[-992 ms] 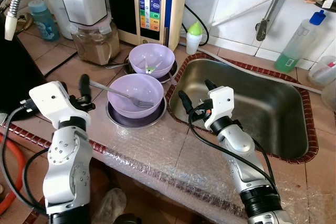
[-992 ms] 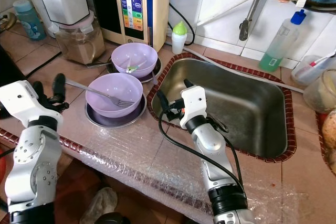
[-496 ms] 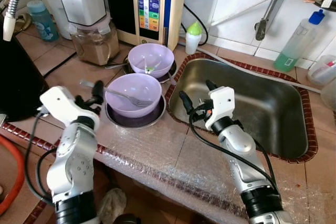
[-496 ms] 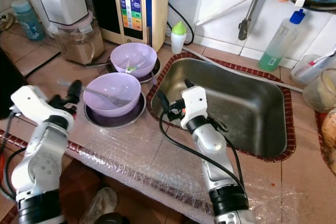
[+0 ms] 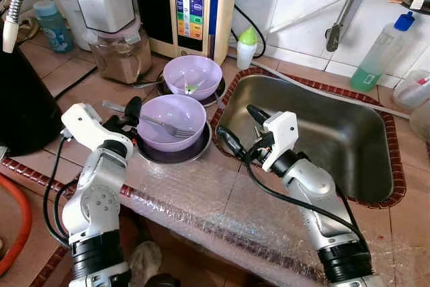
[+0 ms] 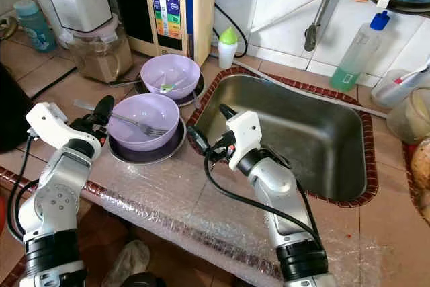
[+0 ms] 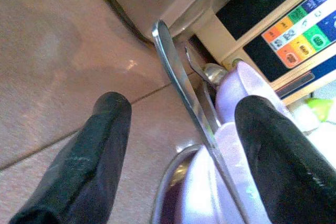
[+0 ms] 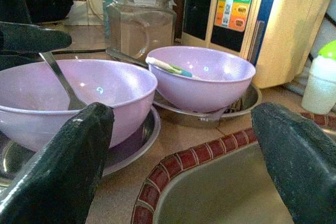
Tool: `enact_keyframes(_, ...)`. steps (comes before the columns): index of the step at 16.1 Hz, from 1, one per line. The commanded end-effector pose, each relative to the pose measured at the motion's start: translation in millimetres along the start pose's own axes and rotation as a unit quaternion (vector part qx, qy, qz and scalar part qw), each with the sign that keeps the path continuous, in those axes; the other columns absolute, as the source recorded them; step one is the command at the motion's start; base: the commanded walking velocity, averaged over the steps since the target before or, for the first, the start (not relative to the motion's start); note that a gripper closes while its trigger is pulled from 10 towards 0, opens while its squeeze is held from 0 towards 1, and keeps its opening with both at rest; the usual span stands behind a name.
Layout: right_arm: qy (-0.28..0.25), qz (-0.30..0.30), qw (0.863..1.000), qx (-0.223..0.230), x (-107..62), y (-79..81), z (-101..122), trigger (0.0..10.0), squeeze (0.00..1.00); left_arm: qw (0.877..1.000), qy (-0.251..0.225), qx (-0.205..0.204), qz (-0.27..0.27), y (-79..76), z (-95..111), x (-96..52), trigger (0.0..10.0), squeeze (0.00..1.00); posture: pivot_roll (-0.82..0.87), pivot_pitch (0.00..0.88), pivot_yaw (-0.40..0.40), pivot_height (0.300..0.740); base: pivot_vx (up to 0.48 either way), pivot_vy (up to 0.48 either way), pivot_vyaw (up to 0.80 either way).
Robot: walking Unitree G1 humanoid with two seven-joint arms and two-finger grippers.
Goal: Kitchen organization
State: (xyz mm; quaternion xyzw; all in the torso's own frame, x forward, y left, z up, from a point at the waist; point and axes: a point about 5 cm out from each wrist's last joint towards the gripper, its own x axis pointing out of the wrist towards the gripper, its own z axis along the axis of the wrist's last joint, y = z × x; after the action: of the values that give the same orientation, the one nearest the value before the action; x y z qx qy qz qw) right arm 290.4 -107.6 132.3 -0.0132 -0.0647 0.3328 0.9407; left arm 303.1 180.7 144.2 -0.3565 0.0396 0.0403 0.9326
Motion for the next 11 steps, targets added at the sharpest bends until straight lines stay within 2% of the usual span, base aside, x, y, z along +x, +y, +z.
enact_keyframes(1, -0.015, 0.007, 1.0, -0.005, 0.7, -2.5, 10.6, 10.0, 0.0, 1.0, 0.007, -0.015, -0.008, -4.5, 0.3, 2.4, 0.0, 0.0, 0.01, 0.0, 0.001, 0.74, 0.0, 0.0, 0.0)
enact_keyframes(5, 0.008, 0.123, 0.992, 0.018, -3.4, 15.5, 15.0, 10.0, 0.0, 0.998, 0.023, -0.055, -0.029, -6.1, 1.0, 5.4, 0.0, 0.0, 0.01, 0.0, 0.003, 0.74, 0.0, 0.0, 0.0)
enact_keyframes(11, 0.03, 0.133, 0.99, 0.021, -6.2, 10.5, 12.9, 10.0, 0.0, 0.998, 0.018, -0.063, -0.026, -2.9, 6.6, 5.7, 0.0, 0.0, 0.01, 0.0, 0.0, 0.74, 0.0, 0.0, 0.0)
